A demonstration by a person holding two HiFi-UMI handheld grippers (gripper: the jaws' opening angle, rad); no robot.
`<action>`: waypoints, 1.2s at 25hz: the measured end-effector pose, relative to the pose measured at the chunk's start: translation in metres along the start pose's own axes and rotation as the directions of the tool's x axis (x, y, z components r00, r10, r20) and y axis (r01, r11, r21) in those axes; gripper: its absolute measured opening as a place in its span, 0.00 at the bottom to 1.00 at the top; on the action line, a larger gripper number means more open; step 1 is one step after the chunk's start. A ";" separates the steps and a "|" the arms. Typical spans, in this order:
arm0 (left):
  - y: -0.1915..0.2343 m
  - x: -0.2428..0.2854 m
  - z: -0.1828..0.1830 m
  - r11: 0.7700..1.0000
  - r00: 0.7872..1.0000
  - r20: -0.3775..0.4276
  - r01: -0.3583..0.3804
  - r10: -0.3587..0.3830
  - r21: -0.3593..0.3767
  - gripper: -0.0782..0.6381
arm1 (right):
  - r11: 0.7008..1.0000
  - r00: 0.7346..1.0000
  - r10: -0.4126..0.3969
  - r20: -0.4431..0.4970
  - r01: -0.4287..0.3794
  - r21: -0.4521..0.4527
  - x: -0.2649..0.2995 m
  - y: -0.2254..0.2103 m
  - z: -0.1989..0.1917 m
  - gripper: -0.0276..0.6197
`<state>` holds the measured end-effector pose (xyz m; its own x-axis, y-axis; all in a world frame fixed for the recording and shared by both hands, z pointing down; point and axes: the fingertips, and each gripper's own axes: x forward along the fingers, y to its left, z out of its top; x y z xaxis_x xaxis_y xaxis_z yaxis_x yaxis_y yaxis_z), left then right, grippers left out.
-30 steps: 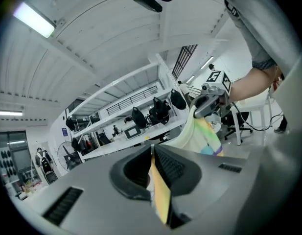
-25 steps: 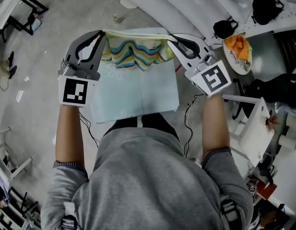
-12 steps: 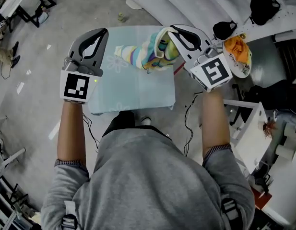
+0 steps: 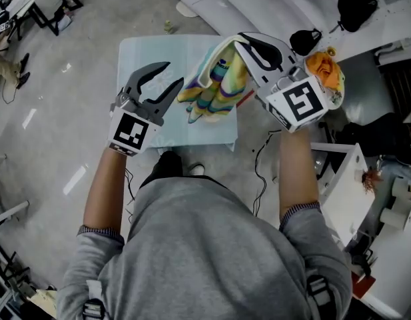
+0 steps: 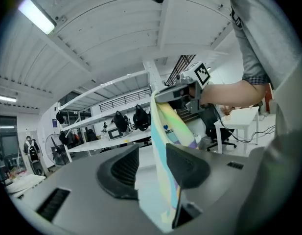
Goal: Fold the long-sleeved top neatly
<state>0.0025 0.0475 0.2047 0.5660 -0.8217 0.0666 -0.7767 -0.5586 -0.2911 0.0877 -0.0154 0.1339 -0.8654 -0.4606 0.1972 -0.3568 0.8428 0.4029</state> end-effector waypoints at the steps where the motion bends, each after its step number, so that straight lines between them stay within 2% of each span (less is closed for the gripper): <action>1: -0.010 0.000 -0.001 1.000 1.000 -0.006 0.023 -0.023 -0.003 0.40 | 1.000 1.000 0.001 0.006 -0.001 0.002 -0.003 0.003 0.004 0.11; 5: -0.041 0.008 -0.008 0.994 0.994 -0.040 0.104 -0.105 -0.024 0.50 | 1.000 1.000 -0.005 0.028 0.005 -0.008 -0.015 0.009 0.022 0.11; 11: -0.061 0.028 -0.026 0.989 0.987 -0.077 0.142 -0.144 -0.040 0.50 | 0.999 0.997 -0.032 0.064 0.033 -0.008 -0.025 0.010 0.045 0.11; 16: -0.079 0.048 -0.019 0.982 0.983 -0.044 0.174 -0.177 -0.069 0.50 | 0.998 0.997 -0.056 0.044 0.056 -0.007 -0.032 0.004 0.046 0.11; 22: -0.099 0.057 0.006 0.982 0.987 0.037 0.157 -0.154 -0.107 0.50 | 0.996 0.996 -0.092 0.012 0.092 0.015 -0.035 -0.005 0.038 0.11; 30: -0.104 0.063 0.012 0.989 0.992 0.029 0.123 -0.121 -0.086 0.50 | 0.991 0.992 -0.129 -0.011 0.129 0.044 -0.038 -0.014 0.031 0.11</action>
<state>0.1222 0.0549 0.2274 0.6639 -0.7442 0.0741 -0.7216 -0.6634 -0.1978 0.1144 -0.0007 0.0930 -0.8085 -0.5682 0.1534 -0.4804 0.7878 0.3855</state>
